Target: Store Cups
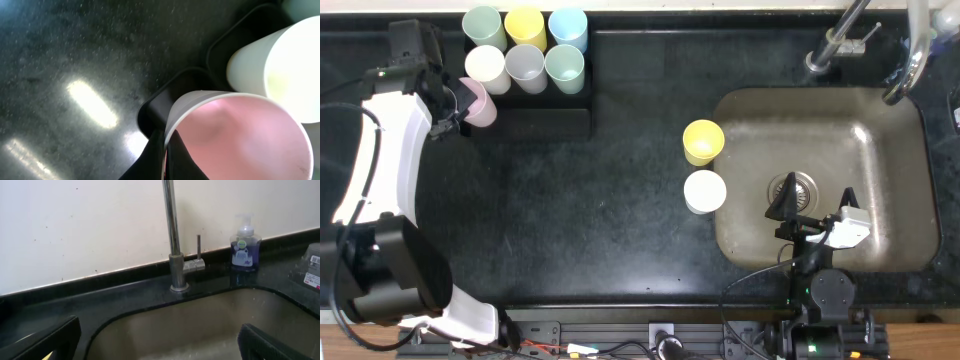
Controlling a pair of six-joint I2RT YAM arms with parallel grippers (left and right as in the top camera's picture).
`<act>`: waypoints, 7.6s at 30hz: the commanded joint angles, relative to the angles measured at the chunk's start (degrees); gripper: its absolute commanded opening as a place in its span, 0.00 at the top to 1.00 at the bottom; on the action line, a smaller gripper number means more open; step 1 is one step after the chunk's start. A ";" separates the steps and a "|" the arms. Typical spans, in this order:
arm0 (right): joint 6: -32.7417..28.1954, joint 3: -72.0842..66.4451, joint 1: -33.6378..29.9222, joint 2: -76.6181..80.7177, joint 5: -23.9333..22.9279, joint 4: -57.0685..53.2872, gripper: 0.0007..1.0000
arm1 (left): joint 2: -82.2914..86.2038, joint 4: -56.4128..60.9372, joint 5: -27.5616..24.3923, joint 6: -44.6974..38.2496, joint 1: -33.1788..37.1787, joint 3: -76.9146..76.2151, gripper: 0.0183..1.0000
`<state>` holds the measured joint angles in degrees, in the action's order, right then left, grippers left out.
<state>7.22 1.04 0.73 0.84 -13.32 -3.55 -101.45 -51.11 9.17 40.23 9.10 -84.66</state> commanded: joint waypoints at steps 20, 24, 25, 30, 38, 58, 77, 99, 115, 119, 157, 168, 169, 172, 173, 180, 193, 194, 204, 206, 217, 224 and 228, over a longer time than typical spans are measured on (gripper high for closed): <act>-0.39 -0.79 -0.39 -0.63 0.15 0.37 0.00 | 0.11 -2.08 1.05 0.76 0.33 0.35 0.98; -0.39 -0.79 -0.39 -0.63 0.17 0.37 0.00 | -0.50 -1.40 1.22 0.79 0.33 0.35 0.98; -0.39 -0.79 -0.39 -0.63 0.15 0.37 0.00 | -0.74 -1.16 1.22 0.79 0.33 0.35 0.98; -0.39 -0.79 -0.39 -0.63 0.17 0.37 0.00 | -1.49 -0.24 1.22 0.79 0.33 0.35 0.98; -0.39 -0.79 -0.39 -0.63 0.17 0.37 0.00 | -2.56 -0.46 0.81 0.76 0.26 1.73 0.98; -0.39 -0.79 -0.39 -0.63 0.17 0.37 0.00 | -4.55 4.76 0.46 0.81 0.26 4.90 0.98; -0.39 -0.79 -0.39 -0.63 0.15 0.37 0.00 | 2.08 4.02 -0.98 0.33 0.26 4.87 0.00; -0.39 -0.79 -0.39 -0.63 0.17 0.37 0.00 | 3.58 17.22 -3.13 0.15 -49.59 -0.87 0.05; -0.39 -0.79 -0.39 -0.63 0.17 0.37 0.00 | -4.42 14.53 -1.09 0.39 -55.17 -0.87 0.04; -0.39 -0.79 -0.39 -0.63 0.17 0.37 0.00 | -7.78 14.82 0.55 2.10 -54.62 -1.25 0.04; -0.39 -0.79 -0.39 -0.63 0.17 0.37 0.00 | 10.08 8.90 -0.09 3.41 -40.79 -3.58 0.98; -0.39 -0.79 -0.39 -0.63 0.17 0.37 0.00 | 17.00 -5.97 -6.97 9.42 -14.45 4.96 0.98; -0.39 -0.79 -0.39 -0.63 0.17 0.37 0.00 | 16.20 -6.27 -7.02 9.35 -13.62 5.14 0.98; -0.39 -0.79 -0.39 -0.63 0.17 0.37 0.00 | 14.69 -6.25 -4.04 9.38 -13.03 5.11 0.98; -0.39 -0.79 -0.39 -0.63 0.17 0.37 0.00 | 14.43 -6.25 -2.71 9.42 -13.00 5.11 0.98; -0.39 -0.79 -0.39 -0.63 0.17 0.37 0.00 | 11.69 -6.27 -0.02 9.77 -12.70 5.11 0.98; -0.39 -0.79 -0.39 -0.63 0.17 0.37 0.00 | 7.87 -3.21 4.70 14.29 -12.72 5.09 0.98; -0.39 -0.79 -0.39 -0.63 0.17 0.37 0.00 | 7.87 -2.54 5.25 14.27 -12.72 5.09 0.98; -0.39 -0.79 -0.39 -0.63 0.17 0.37 0.00 | 6.16 -0.37 6.60 14.27 -12.72 5.09 0.98; -0.39 -0.79 -0.39 -0.63 0.17 0.37 0.01 | 4.92 -0.39 6.49 14.29 -12.72 5.09 0.98; -0.39 -0.79 -0.39 -0.63 0.17 0.37 0.00 | 2.16 1.81 7.45 14.27 -13.79 3.80 0.98; -0.39 -0.79 -0.39 -0.63 0.15 0.37 0.00 | 0.79 1.99 7.45 14.27 -14.64 3.80 0.98; -0.39 -0.79 -0.39 -0.63 0.17 0.37 0.01 | -0.28 2.03 7.43 14.29 -14.99 3.80 0.98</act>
<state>7.20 1.04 0.73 0.84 -13.32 -3.57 -100.60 -49.25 15.31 53.89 -5.28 -79.29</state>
